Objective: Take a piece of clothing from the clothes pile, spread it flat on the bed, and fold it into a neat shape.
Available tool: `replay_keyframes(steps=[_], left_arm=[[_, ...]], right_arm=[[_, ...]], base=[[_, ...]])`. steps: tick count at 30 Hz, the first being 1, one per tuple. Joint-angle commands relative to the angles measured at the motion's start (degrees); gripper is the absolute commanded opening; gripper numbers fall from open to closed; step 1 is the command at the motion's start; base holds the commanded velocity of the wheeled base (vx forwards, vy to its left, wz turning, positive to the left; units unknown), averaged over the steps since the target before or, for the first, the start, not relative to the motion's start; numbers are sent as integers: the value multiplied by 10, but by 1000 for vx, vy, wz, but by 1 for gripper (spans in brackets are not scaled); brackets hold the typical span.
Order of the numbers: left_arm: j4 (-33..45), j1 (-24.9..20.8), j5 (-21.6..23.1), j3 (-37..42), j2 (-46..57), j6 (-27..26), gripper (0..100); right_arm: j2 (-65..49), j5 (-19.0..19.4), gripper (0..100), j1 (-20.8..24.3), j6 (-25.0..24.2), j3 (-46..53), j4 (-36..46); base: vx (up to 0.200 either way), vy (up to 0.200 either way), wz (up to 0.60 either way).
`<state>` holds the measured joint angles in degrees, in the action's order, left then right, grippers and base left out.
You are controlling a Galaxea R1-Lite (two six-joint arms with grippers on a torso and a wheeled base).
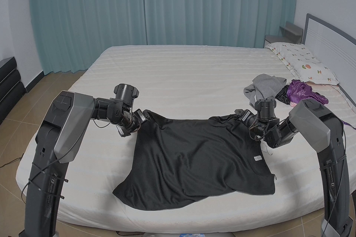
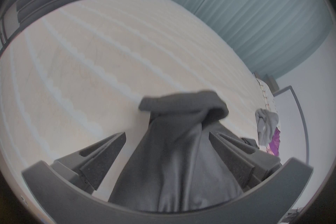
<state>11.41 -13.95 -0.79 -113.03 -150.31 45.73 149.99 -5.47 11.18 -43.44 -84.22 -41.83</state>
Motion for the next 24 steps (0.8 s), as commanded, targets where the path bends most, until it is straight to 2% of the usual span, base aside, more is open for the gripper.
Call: replay_keyframes(steps=[1, 4, 7, 10, 13, 17, 18, 20, 22, 24], left_arm=[[45, 14, 50, 15, 46, 2, 100], [79, 32, 78, 25, 66, 2, 100], [127, 41, 86, 33, 70, 0, 100], [119, 57, 105, 80, 96, 0, 100], [53, 67, 146, 159, 135, 7, 100], [-54, 69, 149, 292, 190, 11, 100], [-98, 68, 148, 340, 208, 13, 100], [-148, 66, 147, 395, 230, 26, 100], [-170, 65, 147, 419, 241, 38, 100], [-218, 62, 146, 483, 272, 55, 100]], right_arm=[[-53, 27, 100, 1, -10, 48, 2], [-67, 36, 100, 2, -13, 66, 3], [-88, 50, 100, 2, -18, 100, 3], [-102, 71, 100, 2, -19, 134, -1], [-114, 82, 100, 2, -27, 155, -1], [-143, 88, 100, 0, -24, 209, -4], [-159, 102, 100, -2, -24, 234, -13], [-178, 120, 100, -4, -23, 274, -32], [-188, 123, 100, -4, -21, 299, -46], [-214, 127, 100, -1, -2, 367, -89]], base=[[0, 0, 0], [0, 0, 0], [0, 0, 0], [0, 0, 0], [0, 0, 0], [0, 0, 0], [0, 0, 0], [0, 0, 0], [0, 0, 0], [0, 0, 0]])
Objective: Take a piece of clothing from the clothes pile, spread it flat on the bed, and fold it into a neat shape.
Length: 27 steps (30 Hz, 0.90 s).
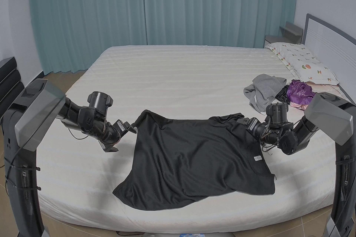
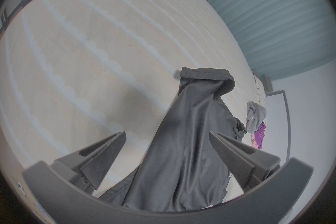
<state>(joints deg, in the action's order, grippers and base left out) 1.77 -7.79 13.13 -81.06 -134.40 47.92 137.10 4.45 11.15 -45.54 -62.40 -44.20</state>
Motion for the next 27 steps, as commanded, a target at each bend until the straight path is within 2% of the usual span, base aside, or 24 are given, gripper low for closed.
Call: replay_keyframes(steps=[1, 4, 6, 8, 9, 10, 16, 18, 21, 27], left_arm=[[-121, 1, 7, 164, 113, 33, 100], [-173, -5, 4, 252, 151, 38, 100], [-200, -6, 5, 293, 173, 48, 100], [-200, -6, 5, 293, 173, 48, 100], [-242, -13, 2, 351, 194, 52, 100], [-258, -18, -1, 372, 201, 52, 100], [-312, -30, -11, 452, 223, 60, 100], [-325, -35, -11, 466, 221, 66, 100], [-395, -37, -13, 499, 211, 75, 100], [-432, -44, -11, 524, 197, 95, 100]], right_arm=[[-85, 28, 100, -1, 19, 149, -65], [-118, 29, 100, -3, 49, 236, -124], [-131, 28, 100, -3, 50, 279, -143], [-131, 28, 100, -3, 50, 279, -143], [-146, 28, 100, -3, 50, 336, -175], [-152, 28, 100, -3, 50, 357, -189], [-168, 29, 100, 3, 45, 441, -251], [-164, 30, 100, 2, 44, 452, -263], [-149, 31, 100, 4, 37, 470, -285], [-139, 60, 100, 2, 21, 476, -294]], base=[[0, 0, 0], [0, 0, 0], [0, 0, 0], [0, 0, 0], [0, 0, 0], [0, 0, 0], [0, 0, 0], [0, 0, 0], [0, 0, 0], [-200, 0, 0]])
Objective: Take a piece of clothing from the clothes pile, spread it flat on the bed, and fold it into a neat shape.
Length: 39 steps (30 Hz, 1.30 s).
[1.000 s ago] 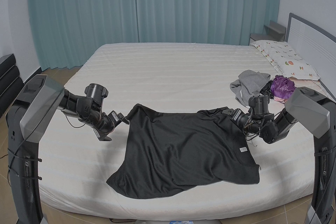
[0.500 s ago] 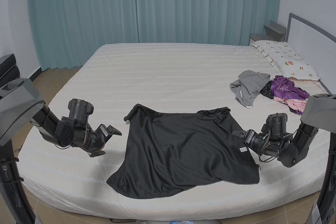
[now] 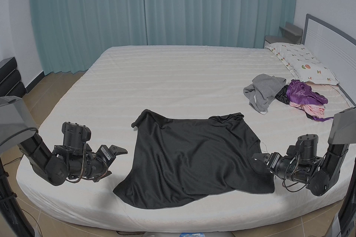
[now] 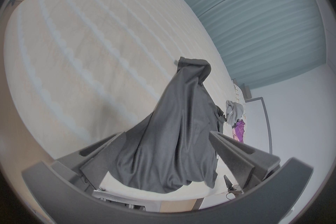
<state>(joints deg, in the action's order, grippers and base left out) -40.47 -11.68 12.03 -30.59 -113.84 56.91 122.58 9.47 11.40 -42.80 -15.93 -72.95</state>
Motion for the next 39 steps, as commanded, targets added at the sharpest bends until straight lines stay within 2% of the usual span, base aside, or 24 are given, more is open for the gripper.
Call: replay_keyframes(steps=[1, 3, 21, 36, 39], left_arm=[[-9, -6, 0, 19, -10, 4, 100], [-9, -6, 0, 19, -10, 4, 100], [-29, -19, 1, 20, -26, 17, 100], [-29, -24, -3, 28, -22, 17, 100], [-37, -20, -17, 31, -25, 16, 100]], right_arm=[[6, 10, 100, -1, -7, 12, -6], [6, 10, 100, -1, -7, 12, -6], [8, 10, 100, -1, -7, 13, -16], [16, 11, 100, 0, -7, 12, -18], [24, 10, 100, 1, -7, 11, -18]], base=[[-200, 0, 0], [-200, 0, 0], [0, 0, 0], [0, -200, 0], [0, 0, 0]])
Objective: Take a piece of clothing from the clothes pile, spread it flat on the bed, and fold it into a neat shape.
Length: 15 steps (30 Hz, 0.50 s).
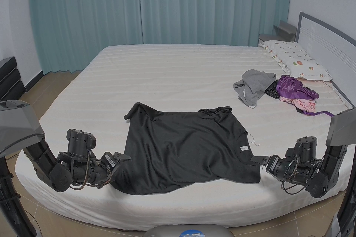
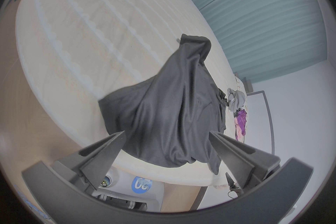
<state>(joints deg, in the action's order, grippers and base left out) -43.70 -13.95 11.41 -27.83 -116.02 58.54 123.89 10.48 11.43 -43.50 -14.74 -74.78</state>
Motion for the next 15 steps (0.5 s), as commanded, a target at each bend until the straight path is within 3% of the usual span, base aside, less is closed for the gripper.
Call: replay_keyframes(steps=[1, 9, 15], left_arm=[[-6, 2, -15, 5, -3, 0, 100], [-28, 1, -128, 46, -1, -24, 100], [-32, 3, -152, 74, -10, -38, 100]], right_arm=[[12, 1, 100, 1, 0, -1, 0], [22, 1, 100, 2, 0, 1, -9], [22, 0, 100, 2, 0, 4, -9]], base=[[0, 0, 0], [0, 0, 0], [0, 0, 0]])
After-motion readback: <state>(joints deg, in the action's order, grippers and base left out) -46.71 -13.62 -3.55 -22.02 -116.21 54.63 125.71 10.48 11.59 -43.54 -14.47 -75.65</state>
